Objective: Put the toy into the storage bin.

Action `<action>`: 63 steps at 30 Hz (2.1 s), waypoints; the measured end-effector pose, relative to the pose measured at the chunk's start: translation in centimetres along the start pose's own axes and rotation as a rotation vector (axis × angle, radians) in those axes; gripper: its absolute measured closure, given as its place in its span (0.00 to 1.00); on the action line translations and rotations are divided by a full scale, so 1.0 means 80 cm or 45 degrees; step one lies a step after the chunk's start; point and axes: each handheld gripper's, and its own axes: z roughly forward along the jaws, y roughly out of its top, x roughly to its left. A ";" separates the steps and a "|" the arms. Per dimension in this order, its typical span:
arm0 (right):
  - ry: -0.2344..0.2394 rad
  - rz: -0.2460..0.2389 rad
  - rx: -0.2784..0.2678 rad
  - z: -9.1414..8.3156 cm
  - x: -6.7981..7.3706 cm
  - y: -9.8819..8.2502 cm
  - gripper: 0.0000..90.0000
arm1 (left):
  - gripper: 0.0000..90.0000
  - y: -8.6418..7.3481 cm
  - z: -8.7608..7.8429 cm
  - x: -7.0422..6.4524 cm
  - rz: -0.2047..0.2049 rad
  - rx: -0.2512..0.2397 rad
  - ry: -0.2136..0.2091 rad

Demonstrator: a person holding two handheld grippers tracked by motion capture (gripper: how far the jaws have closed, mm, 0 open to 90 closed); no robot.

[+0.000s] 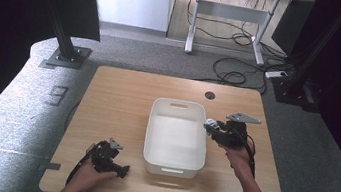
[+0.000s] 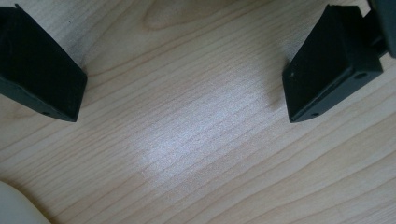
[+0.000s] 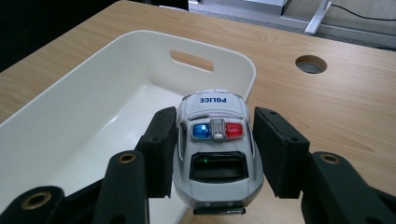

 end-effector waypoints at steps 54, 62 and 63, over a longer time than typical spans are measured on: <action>0.058 -0.034 0.043 0.046 0.042 0.018 0.56 | 0.00 -0.002 -0.001 -0.001 0.005 -0.001 0.001; 0.061 -0.037 0.048 0.053 0.045 0.019 0.57 | 0.00 -0.002 -0.001 -0.001 0.005 0.000 0.000; 0.061 -0.035 0.048 0.053 0.045 0.020 0.57 | 0.00 -0.002 -0.001 -0.001 0.005 0.000 0.000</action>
